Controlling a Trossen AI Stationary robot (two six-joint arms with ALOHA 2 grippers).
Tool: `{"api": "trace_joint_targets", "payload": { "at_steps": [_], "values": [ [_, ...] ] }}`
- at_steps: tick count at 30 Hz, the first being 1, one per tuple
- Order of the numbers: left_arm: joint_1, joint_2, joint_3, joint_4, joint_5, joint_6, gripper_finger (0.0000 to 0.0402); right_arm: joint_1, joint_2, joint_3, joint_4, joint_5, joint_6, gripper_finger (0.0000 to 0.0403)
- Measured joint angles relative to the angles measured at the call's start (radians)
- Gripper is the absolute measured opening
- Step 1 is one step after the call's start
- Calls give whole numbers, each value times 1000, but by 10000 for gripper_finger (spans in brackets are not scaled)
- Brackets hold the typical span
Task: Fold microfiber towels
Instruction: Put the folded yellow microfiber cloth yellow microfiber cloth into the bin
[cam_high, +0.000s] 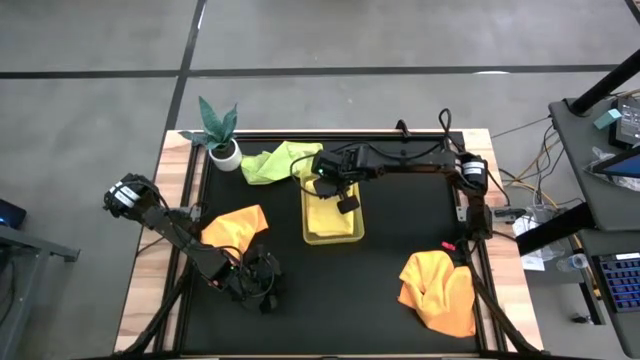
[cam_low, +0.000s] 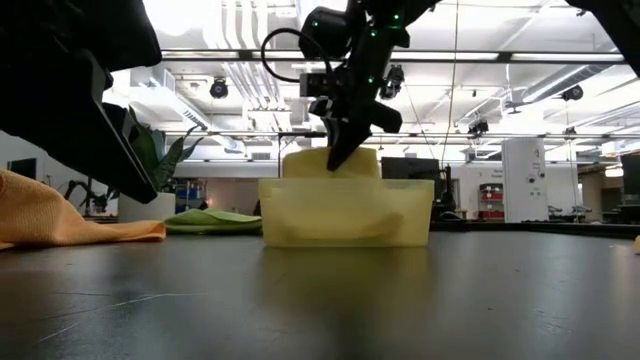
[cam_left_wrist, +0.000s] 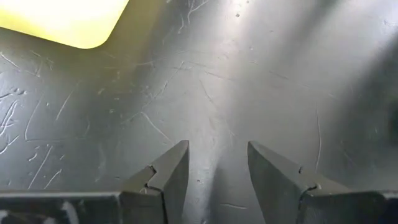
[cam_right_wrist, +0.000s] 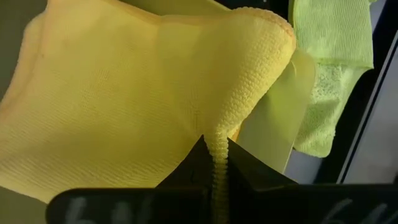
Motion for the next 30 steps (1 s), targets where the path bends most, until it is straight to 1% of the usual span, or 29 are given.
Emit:
{"api": "trace_joint_targets", "payload": {
  "at_steps": [7,10,20,30],
  "values": [
    [2,0,0,0,-17,0,148,-11,40,-1,5,3,4,9],
    [2,0,-2,0,-17,0,148,-11,58,-1,7,35,6,13],
    [6,0,-10,1,-19,-1,148,-35,60,-2,58,45,26,53],
    [7,0,-13,1,-21,-2,148,-45,58,-2,58,45,47,103]
  ]
}}
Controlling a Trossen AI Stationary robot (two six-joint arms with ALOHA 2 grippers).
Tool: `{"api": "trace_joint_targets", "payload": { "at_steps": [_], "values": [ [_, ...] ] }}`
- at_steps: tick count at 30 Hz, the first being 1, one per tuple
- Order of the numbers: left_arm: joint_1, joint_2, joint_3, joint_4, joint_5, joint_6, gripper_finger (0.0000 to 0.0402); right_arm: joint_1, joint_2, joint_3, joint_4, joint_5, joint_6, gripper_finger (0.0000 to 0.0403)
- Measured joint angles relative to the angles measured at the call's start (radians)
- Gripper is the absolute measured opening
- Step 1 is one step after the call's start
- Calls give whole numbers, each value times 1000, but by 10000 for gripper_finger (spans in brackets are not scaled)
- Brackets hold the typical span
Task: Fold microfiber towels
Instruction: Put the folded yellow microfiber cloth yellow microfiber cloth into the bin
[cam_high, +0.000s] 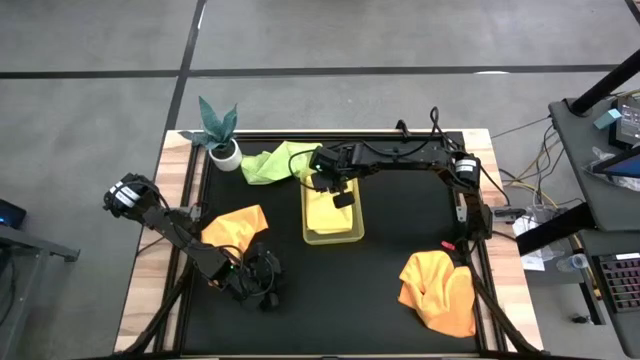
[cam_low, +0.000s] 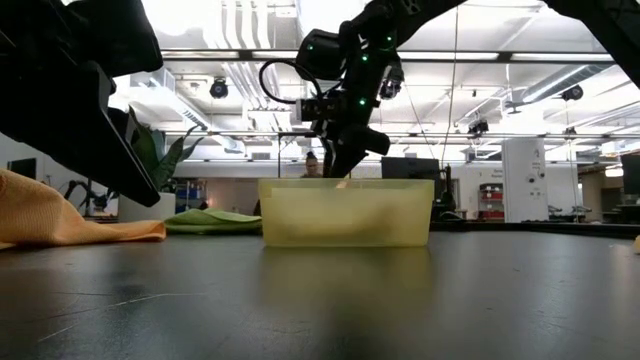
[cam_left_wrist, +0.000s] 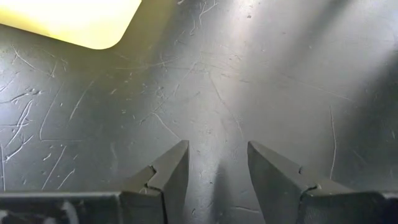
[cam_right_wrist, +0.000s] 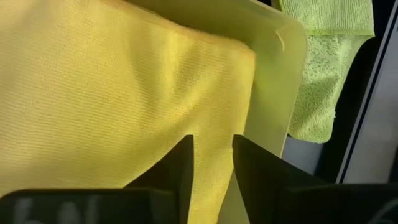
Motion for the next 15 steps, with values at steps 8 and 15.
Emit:
{"api": "trace_joint_targets", "payload": {
  "at_steps": [8,15],
  "values": [
    [8,0,0,0,-4,0,148,-5,-31,7,-11,9,32,140],
    [12,0,4,8,-8,-6,148,39,-128,-18,-41,-60,177,103]
  ]
}}
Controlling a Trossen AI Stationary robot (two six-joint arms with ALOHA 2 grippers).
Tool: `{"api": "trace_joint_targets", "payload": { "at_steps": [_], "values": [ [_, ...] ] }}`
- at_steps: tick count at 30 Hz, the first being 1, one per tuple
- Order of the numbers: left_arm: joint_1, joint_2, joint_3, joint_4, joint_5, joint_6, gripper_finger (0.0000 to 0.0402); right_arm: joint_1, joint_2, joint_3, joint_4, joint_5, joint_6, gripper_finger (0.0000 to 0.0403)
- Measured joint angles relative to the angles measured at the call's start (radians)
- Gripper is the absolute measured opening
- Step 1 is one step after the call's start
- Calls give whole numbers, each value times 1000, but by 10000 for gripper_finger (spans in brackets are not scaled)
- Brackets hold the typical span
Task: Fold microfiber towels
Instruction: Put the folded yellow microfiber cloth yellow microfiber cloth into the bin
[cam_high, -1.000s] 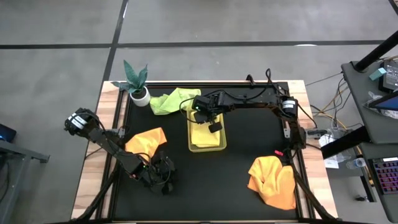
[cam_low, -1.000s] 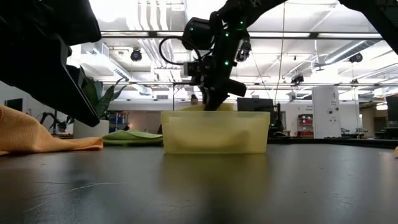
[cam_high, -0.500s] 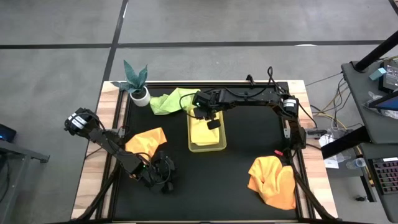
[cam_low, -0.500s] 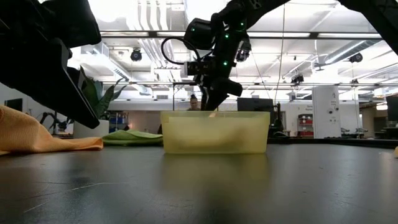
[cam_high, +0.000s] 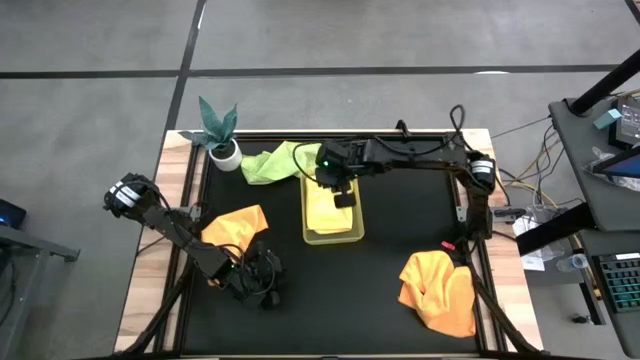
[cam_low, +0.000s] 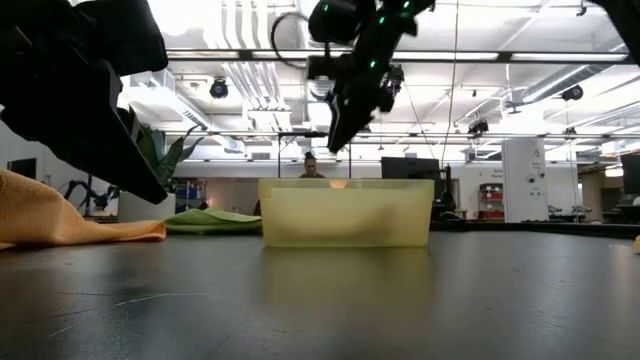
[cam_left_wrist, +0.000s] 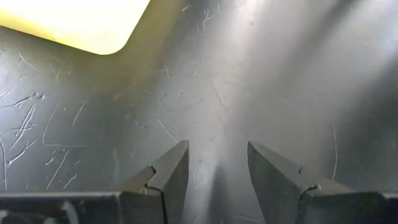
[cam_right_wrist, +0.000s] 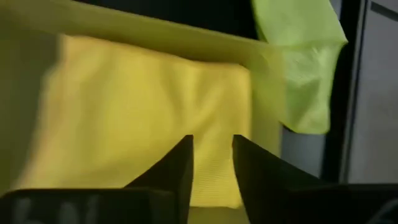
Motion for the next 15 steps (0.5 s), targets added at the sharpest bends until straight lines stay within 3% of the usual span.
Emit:
{"api": "trace_joint_targets", "payload": {
  "at_steps": [8,15],
  "values": [
    [0,0,16,53,-66,26,148,83,-74,-158,160,0,83,18],
    [54,-18,51,51,-132,206,148,33,-27,-216,267,14,74,9]
  ]
}}
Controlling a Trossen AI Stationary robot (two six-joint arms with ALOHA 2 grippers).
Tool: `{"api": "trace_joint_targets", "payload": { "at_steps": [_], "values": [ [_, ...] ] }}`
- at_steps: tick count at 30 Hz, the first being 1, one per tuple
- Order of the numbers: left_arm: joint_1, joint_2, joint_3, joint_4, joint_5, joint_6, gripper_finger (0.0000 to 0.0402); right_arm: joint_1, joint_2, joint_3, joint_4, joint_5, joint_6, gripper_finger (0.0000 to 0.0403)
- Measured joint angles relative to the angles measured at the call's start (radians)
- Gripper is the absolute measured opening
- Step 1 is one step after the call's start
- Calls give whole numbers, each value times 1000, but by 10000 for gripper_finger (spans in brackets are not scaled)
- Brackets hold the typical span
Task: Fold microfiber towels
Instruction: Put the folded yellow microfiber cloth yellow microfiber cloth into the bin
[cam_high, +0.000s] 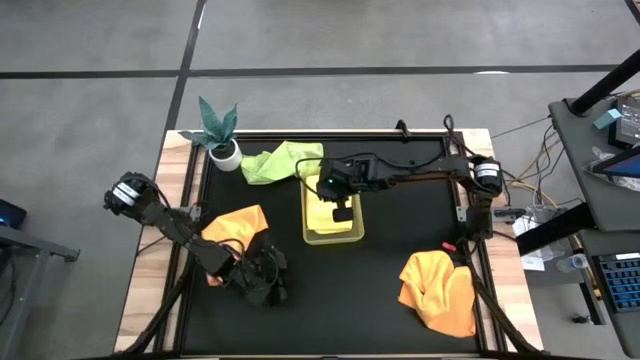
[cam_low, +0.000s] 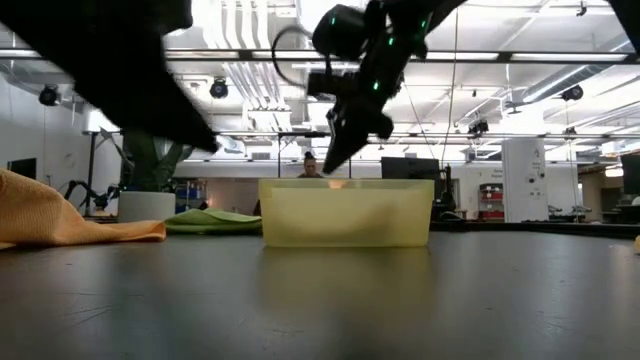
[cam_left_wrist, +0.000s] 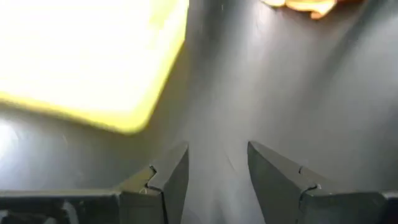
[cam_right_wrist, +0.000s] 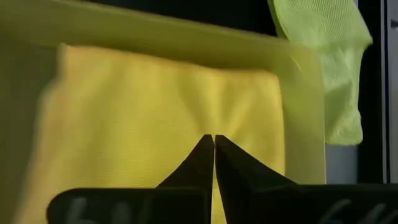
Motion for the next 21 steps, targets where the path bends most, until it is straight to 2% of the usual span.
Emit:
{"api": "trace_joint_targets", "payload": {
  "at_steps": [6,14,18,21],
  "values": [
    [157,-76,18,0,39,267,125,-87,49,-10,2,1,-57,9],
    [457,-132,15,14,241,538,54,-133,60,-49,-54,4,-81,9],
    [609,-101,14,80,379,613,13,-127,37,-50,-73,52,-72,9],
    [699,-64,23,119,430,636,4,-117,7,-45,-63,49,-64,8]
  ]
}}
